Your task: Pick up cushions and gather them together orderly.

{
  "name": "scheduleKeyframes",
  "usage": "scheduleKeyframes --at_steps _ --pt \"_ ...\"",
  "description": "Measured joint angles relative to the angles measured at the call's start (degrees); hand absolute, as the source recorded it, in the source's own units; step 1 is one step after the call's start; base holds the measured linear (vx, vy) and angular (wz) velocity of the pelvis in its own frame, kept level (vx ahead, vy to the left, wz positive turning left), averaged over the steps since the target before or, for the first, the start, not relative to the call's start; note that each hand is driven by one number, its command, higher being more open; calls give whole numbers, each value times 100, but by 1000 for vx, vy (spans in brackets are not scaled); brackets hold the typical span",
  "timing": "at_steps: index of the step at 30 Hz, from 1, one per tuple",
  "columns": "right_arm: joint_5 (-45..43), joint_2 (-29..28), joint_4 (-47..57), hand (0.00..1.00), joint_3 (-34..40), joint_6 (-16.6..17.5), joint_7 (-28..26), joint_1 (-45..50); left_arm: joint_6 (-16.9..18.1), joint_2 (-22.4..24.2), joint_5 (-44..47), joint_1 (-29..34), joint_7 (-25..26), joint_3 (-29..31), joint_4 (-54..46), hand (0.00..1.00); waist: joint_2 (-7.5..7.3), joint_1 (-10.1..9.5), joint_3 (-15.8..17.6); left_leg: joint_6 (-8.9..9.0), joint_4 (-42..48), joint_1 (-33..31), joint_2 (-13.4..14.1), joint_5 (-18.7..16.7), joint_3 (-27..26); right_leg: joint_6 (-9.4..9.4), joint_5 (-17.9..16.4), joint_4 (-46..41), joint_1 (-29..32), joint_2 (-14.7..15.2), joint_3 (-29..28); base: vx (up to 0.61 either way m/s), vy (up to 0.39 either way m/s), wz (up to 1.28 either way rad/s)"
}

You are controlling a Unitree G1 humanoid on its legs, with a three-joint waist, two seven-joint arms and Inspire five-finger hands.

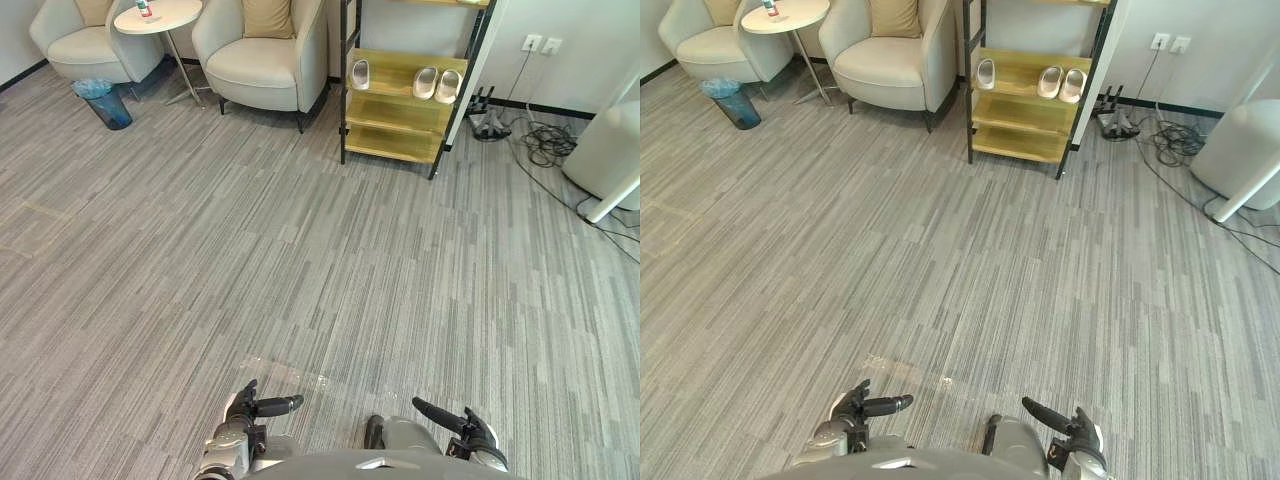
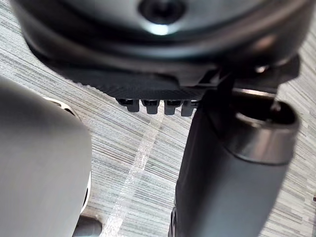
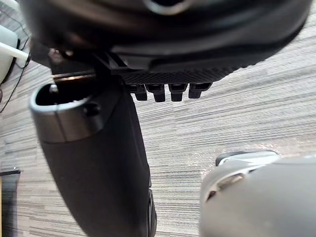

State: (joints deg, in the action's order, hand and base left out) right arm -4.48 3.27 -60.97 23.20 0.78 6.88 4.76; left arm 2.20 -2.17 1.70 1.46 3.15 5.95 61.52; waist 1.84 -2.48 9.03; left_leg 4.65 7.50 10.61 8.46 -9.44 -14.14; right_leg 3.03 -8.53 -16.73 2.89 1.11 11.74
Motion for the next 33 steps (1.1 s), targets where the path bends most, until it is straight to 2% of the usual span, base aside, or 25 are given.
scheduleKeyframes --at_steps 1,3,4,5,6,7,9,13,16,17,18,19,20,23,24,25,27,28,30,31,33 --pt "0 1 -63 100 69 -10 8 17 26 0 -11 4 -21 1 -3 100 -15 1 5 82 -81 57 -69 -54 84 2 0 114 -158 -2 -4 191 -106 -2" --pt "3 13 -138 100 103 -14 8 77 34 20 -13 29 -32 6 -12 100 -16 1 -8 74 -250 39 -221 -46 116 2 0 288 -367 -3 -8 82 18 -3" --pt "0 33 -177 100 145 -26 -10 104 32 36 -12 32 -34 12 -20 100 22 4 -31 -30 -445 -30 -295 102 131 -1 -1 382 -453 -42 -21 37 46 -8" --pt "2 43 -188 100 164 -29 -16 115 28 46 -10 34 -37 15 -11 100 46 8 -45 2 -465 -108 -293 182 138 -5 -1 419 -479 -80 -33 27 72 -16" --pt "2 39 -229 100 203 -26 -3 127 25 16 -23 55 -54 8 0 100 16 13 -131 13 -453 -117 -309 181 213 -65 23 521 -508 -88 -91 87 201 -2" --pt "1 -22 -286 100 214 -29 -6 270 24 -45 -24 48 -68 -11 69 100 -73 40 -185 -77 -482 -137 -474 238 261 -292 263 1132 -765 5 -75 88 208 3" --pt "1 -21 -295 100 210 -26 -7 289 25 -70 -35 45 -72 -61 85 100 -79 46 -200 -158 -479 -152 -547 289 298 -337 337 1286 -834 61 -63 35 118 9" --pt "0 -15 -346 100 206 -19 -7 284 25 -73 -36 27 -71 -66 123 100 -90 64 -195 -174 -478 -145 -582 300 373 -356 408 1449 -964 81 -11 -19 16 8" --pt "-29 -91 -314 100 174 -6 -9 270 28 -124 -149 -15 -94 -28 46 100 -200 103 -98 -71 308 -515 -571 189 401 -341 382 1412 -983 149 83 -75 -36 17" --pt "-51 -108 -198 100 29 -3 -16 285 23 -125 -180 -65 -89 102 -61 100 -235 97 20 -65 1537 -1098 -451 18 418 -315 358 1338 -986 202 107 -127 -17 8" --pt "-83 -82 -89 100 -102 -7 -12 295 25 -67 -168 -60 -77 252 -188 100 -198 42 119 -150 2558 -1588 -270 -159 449 -269 294 1215 -995 178 80 -115 10 -5" --pt "-90 -52 -22 100 -136 -7 -7 319 37 -36 -170 -57 -74 251 -220 100 -134 26 130 -222 2848 -1729 -157 -320 507 -260 234 1126 -1005 138 55 -88 46 -20" --pt "-121 -19 88 100 -174 -8 3 351 36 21 -169 -58 -72 249 -240 100 -44 26 125 -210 2915 -1847 -13 -518 626 -282 125 984 -1015 104 28 -66 49 -12" --pt "-127 -21 170 100 -201 -8 9 383 53 33 -165 -25 -82 221 -358 100 -31 11 131 -217 2425 -1992 60 -536 938 -368 -78 734 -973 130 -86 -33 107 -18" --pt "-128 14 168 100 -189 -7 9 396 84 51 -154 44 -58 222 -393 100 44 11 68 -146 1785 -1956 51 -363 1141 -490 -248 528 -841 118 -194 70 232 -52" --pt "-116 23 154 100 -184 -32 9 382 80 89 -111 62 -65 230 -381 100 65 -13 -3 10 1643 -1923 51 -59 1088 -614 -380 253 -680 175 -404 64 170 -67" --pt "-115 -41 164 100 -185 -60 7 390 81 18 -120 109 -63 227 -380 100 -78 -13 -121 -30 1511 -1845 -76 -89 832 -724 -431 141 -561 358 -576 148 195 -59" --pt "-111 -109 159 100 -167 -74 -7 473 84 -62 -120 160 -59 224 -332 100 -213 -6 -253 -72 1354 -1709 -262 -94 541 -815 -470 49 -435 589 -789 258 240 -55" --pt "-46 -147 117 100 -104 -87 -8 520 90 -131 -112 140 -60 190 -164 100 -316 -3 -382 -132 1155 -1537 -466 -70 351 -899 -488 69 -416 766 -927 297 193 -47" --pt "17 -169 5 100 79 -97 -13 515 89 -146 -111 135 -66 124 -86 100 -317 17 -451 -177 989 -1417 -594 -46 282 -950 -458 165 -463 880 -946 248 134 -26" --pt "73 -167 -85 100 254 -149 -19 483 90 -147 -102 120 -65 91 -11 100 -292 14 -461 -197 838 -1246 -669 -43 237 -1001 -420 255 -595 942 -950 152 78 -10"
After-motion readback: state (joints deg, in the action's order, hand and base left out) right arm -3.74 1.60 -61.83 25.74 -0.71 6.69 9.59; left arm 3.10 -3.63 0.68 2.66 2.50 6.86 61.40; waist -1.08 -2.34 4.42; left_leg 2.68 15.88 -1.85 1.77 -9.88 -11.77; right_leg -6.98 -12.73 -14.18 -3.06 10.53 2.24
